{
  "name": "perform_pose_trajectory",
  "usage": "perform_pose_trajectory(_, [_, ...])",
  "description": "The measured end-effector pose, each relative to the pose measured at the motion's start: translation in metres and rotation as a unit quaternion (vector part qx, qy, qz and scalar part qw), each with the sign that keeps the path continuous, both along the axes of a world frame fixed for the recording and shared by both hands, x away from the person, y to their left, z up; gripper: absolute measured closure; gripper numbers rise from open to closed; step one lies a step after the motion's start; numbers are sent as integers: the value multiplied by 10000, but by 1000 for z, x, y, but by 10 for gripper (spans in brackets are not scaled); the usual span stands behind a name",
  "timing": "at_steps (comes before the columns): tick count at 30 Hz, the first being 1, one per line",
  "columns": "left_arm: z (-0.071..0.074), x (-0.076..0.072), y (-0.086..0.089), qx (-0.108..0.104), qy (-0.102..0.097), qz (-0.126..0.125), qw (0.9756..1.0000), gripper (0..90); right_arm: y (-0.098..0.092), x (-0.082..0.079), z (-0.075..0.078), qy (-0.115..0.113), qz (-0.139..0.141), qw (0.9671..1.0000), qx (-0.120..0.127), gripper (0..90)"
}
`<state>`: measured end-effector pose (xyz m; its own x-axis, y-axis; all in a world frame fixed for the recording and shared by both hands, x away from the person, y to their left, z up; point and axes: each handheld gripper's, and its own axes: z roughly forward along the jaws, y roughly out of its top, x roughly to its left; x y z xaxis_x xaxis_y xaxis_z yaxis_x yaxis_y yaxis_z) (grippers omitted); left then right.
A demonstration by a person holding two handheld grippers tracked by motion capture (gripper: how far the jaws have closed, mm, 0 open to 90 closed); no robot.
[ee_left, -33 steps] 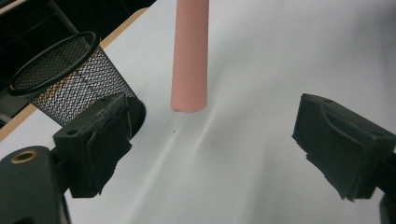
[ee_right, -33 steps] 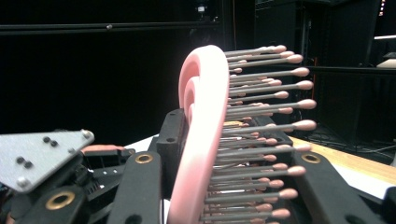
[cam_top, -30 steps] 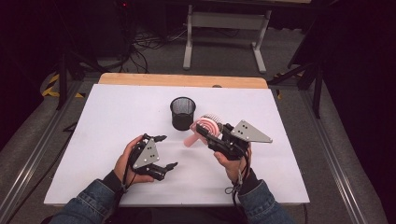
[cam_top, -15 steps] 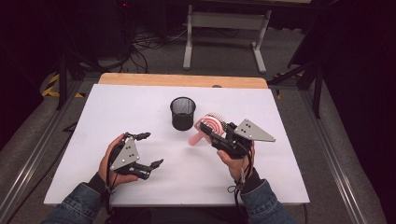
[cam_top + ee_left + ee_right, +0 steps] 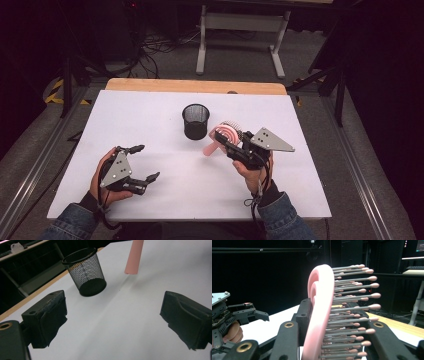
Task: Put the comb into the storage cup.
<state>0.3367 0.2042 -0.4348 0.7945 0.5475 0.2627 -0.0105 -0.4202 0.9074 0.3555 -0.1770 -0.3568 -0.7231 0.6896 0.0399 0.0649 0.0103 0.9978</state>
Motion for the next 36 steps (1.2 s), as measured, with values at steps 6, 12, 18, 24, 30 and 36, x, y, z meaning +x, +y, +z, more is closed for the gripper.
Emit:
perform_pose_trajectory(6, [-2, -1, 9, -60, 39, 91, 9999, 79, -2, 2, -1, 18, -35, 10000, -23, 611])
perform_pose_trajectory(12, [-2, -2, 14, -113, 86, 124, 9998, 74, -7, 3, -1, 18, -143, 9999, -50, 611])
perform_pose_trajectory(18, [-2, -1, 22, -242, 138, 169, 9995, 79, -14, 8, -2, 56, -193, 9998, -27, 611])
perform_pose_trajectory(24, [-3, -1, 24, -280, 154, 170, 9993, 79, -21, 15, 0, 129, -228, 9996, 44, 612])
perform_pose_trajectory(30, [-5, 4, 31, -484, 293, 165, 9983, 81, -25, 22, 8, 61, -314, 9995, 45, 612])
perform_pose_trajectory(36, [-6, 7, 31, -447, 286, 185, 9984, 83, -24, 30, 14, 19, -310, 9995, -21, 611])
